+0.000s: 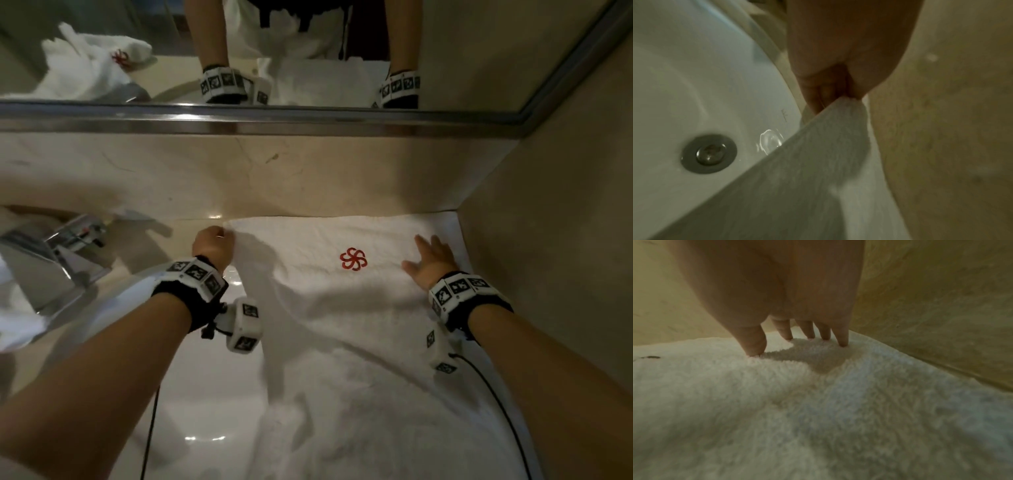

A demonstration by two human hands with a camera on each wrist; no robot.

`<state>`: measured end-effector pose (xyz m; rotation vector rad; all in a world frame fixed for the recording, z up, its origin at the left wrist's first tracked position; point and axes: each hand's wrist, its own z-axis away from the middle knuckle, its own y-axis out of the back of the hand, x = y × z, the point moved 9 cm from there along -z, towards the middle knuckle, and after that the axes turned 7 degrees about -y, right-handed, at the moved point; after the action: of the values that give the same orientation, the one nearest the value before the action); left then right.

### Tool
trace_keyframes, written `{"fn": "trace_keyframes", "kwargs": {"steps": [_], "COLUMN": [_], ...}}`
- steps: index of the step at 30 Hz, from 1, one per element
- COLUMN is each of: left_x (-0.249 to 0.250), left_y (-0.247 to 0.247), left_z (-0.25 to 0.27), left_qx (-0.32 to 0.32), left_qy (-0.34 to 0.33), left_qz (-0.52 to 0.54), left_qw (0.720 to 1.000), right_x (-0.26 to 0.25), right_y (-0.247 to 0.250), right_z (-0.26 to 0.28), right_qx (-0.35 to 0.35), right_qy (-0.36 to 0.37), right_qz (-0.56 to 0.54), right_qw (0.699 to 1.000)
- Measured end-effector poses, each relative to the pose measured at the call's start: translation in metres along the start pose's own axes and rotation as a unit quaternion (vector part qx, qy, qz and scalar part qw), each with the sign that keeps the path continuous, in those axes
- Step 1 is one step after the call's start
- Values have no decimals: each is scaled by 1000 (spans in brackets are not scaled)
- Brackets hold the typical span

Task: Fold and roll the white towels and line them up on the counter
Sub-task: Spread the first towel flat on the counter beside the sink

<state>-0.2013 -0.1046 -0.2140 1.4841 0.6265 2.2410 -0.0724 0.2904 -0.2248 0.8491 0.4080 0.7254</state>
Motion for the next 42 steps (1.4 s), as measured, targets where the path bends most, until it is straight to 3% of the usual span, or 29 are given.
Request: {"fn": "trace_keyframes", "kwargs": {"steps": [2,3,9,14,16,22,28,31,35,42], "left_x": [-1,1,7,1,1,-5,-54,-96,-126,-128], "left_y": [1,5,22,18,16,12,-13,-24,-33,-34], "left_z": [-3,-5,-16,-2,14,80,176,224,283,321], "left_qx": [-16,-20,27,19,-2,-54,-179,-228,-267,-234], "left_qy": [35,33,-18,-39,-49,-42,-10,34,30,-83], "left_qz": [93,85,-103,-119,-123,-129,-144,-188,-286,-373], "left_qw": [995,996,994,992,991,989,973,955,920,894], "right_x": [0,0,2,10,15,47,101,128,156,177], "right_y": [-1,-2,-4,8,12,-2,-38,-61,-93,-151], "right_z": [-1,-1,0,19,33,93,172,205,237,263], "right_qx": [-7,-11,-9,33,57,44,56,45,7,-54], "right_qy": [-1,0,6,25,45,71,81,79,79,98], "right_qz": [0,0,27,9,-16,-61,-51,-45,-21,14], "right_qw": [1000,1000,1000,999,997,995,994,995,997,994]}}
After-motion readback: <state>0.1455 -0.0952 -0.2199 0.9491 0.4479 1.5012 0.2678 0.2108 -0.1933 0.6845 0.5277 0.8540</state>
